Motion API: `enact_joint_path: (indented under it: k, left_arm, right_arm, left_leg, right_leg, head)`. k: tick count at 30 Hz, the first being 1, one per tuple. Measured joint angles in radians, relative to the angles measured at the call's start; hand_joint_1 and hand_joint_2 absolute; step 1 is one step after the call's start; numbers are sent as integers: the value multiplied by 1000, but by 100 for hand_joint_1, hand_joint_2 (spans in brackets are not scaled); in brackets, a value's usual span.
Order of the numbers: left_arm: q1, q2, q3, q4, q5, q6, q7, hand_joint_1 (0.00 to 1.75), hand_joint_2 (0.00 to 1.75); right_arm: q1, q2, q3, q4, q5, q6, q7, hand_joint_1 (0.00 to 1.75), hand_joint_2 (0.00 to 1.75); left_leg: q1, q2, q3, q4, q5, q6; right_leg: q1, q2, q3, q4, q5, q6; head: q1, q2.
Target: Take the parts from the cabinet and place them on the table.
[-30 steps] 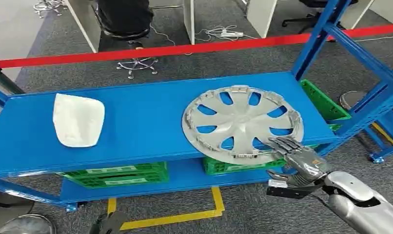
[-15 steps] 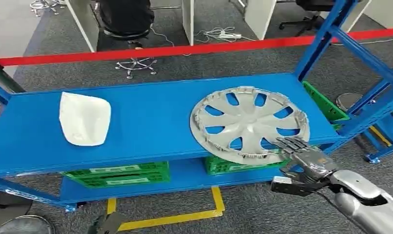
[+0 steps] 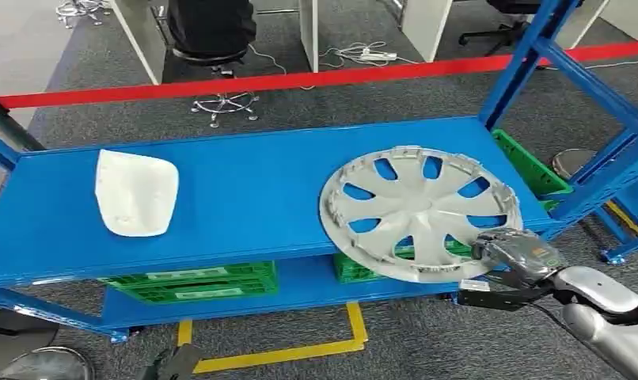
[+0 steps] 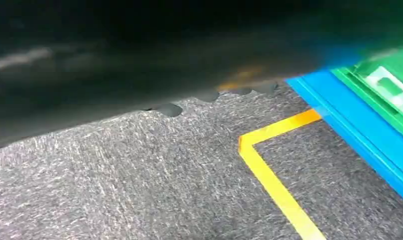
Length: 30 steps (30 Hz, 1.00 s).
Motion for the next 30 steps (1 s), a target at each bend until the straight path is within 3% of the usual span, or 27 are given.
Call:
enact_joint_path:
  k: [1,3,4,5,6,7,9,10,11,14,15,17,19,20,21,22,24,25,26,30]
  left_arm:
    - [-1,0,0,0,0,0,0,0,0]
    - [-1,0,0,0,3,0,0,0,0]
    - [1,0,0,0,5,0,0,0,0]
    - [3,0,0,0,6,0,0,0,0]
    - [5,0,0,0,7,0,0,0,0]
    - [5,0,0,0,8,0,0,0,0]
    - [5,0,0,0,8,2,0,0,0]
    - [4,-1,0,0,8,2,0,0,0]
    - [3,-1,0,0,8,3,0,0,0]
    - [6,0,0,0,13,4,0,0,0]
    - [5,0,0,0,15,5,0,0,0]
    - [3,0,0,0,15,6,0,0,0]
    - [5,-2,0,0,15,6,0,0,0]
    - [6,-2,0,0,16,6,0,0,0]
    - [6,-2,0,0,17,6,0,0,0]
    - [6,-2,0,0,17,6,0,0,0]
    - [6,-3,0,0,18,6,0,0,0]
    - [6,-3,0,0,19,6,0,0,0]
    - [6,-3,0,0,21,7,0,0,0]
    - [10,-3,1,0,28,8,-1,0,0]
  right_arm:
    - [-4,-3,2,0,1,2,0,175,175]
    - [-5,-4,9,1,8,1,5,175,175]
    - [-6,-4,11,1,13,0,8,175,175]
    - [-6,-4,13,2,16,-3,13,175,175]
    - [-6,-4,15,2,18,-6,17,175,175]
    - [-6,-4,16,2,18,-7,20,175,175]
    - [-6,-5,18,3,19,-8,24,175,175]
    - [-6,-6,19,4,21,-10,26,175,175]
    - [-7,-8,19,4,26,-17,28,175,175]
    - [-6,-10,20,4,39,-37,41,175,175]
    - [-6,-12,20,4,40,-39,42,175,175]
    - [-7,-15,20,4,43,-40,43,175,175]
    - [-4,-15,21,5,47,-43,45,175,175]
    - [-3,-15,21,5,55,-57,49,175,175]
    - [-2,-15,22,4,68,-76,56,175,175]
    - [-2,-15,22,0,79,-91,63,175,175]
    - [-5,-15,20,-19,97,-123,78,175,175]
    - [-8,-15,18,-34,110,-139,89,175,175]
    - [-14,-12,16,-61,135,-166,106,175,175]
    - [-27,8,11,-161,231,-233,160,175,175]
  left_leg:
    - [0,1,-13,33,-27,-7]
    - [5,1,-84,186,-104,-15]
    - [7,1,-117,252,-125,-17]
    - [9,1,-134,283,-126,-19]
    - [11,1,-131,269,-102,-20]
    - [15,1,-109,219,-60,-21]
    - [21,1,-30,53,30,-21]
    - [19,0,-12,20,21,-21]
    - [18,0,-7,-6,15,-14]
    - [11,0,-12,-4,19,5]
    - [17,1,-9,-11,26,14]
    - [14,2,-11,-11,26,26]
    - [10,2,-13,-10,26,28]
    - [7,2,-13,-10,27,29]
    - [6,2,-13,-10,27,29]
    - [5,1,-12,-9,27,29]
    - [4,0,-11,-7,25,27]
    - [3,0,-11,-6,24,25]
    - [-5,0,-19,2,22,19]
    - [-2,1,-23,0,21,2]
  right_leg:
    - [0,0,2,-2,1,-3]
    - [1,-2,1,-1,0,-7]
    - [1,-3,1,-1,-1,-8]
    - [1,-4,1,-1,-1,-8]
    - [1,-4,2,-1,-1,-8]
    - [1,-4,4,-1,-2,-7]
    - [0,-4,8,1,-5,-3]
    - [4,-3,5,3,-7,2]
    - [6,-1,-2,9,-7,7]
    - [0,-2,-3,1,-1,26]
    - [-4,-2,-15,7,-9,30]
    - [-3,-2,-54,100,-68,33]
    - [-3,-2,-134,266,-136,37]
    - [-3,-2,-159,315,-144,37]
    - [-3,-2,-159,310,-128,36]
    - [-3,-2,-140,266,-94,34]
    - [-4,-3,-55,97,-9,29]
    - [-4,-4,-28,34,-4,28]
    - [0,-2,-10,12,-10,25]
    - [-3,0,-16,15,-3,6]
  head:
    - [-7,0]
    - [-8,0]
    - [-8,0]
    - [-9,0]
    - [-9,0]
    - [-9,0]
    - [-9,0]
    - [-8,0]
    - [-9,0]
    - [-8,0]
    - [-9,0]
    - [0,0]
    - [1,0]
    - [0,0]
    - [0,0]
    - [1,0]
    - [0,0]
    - [1,0]
    - [2,0]
    - [0,0]
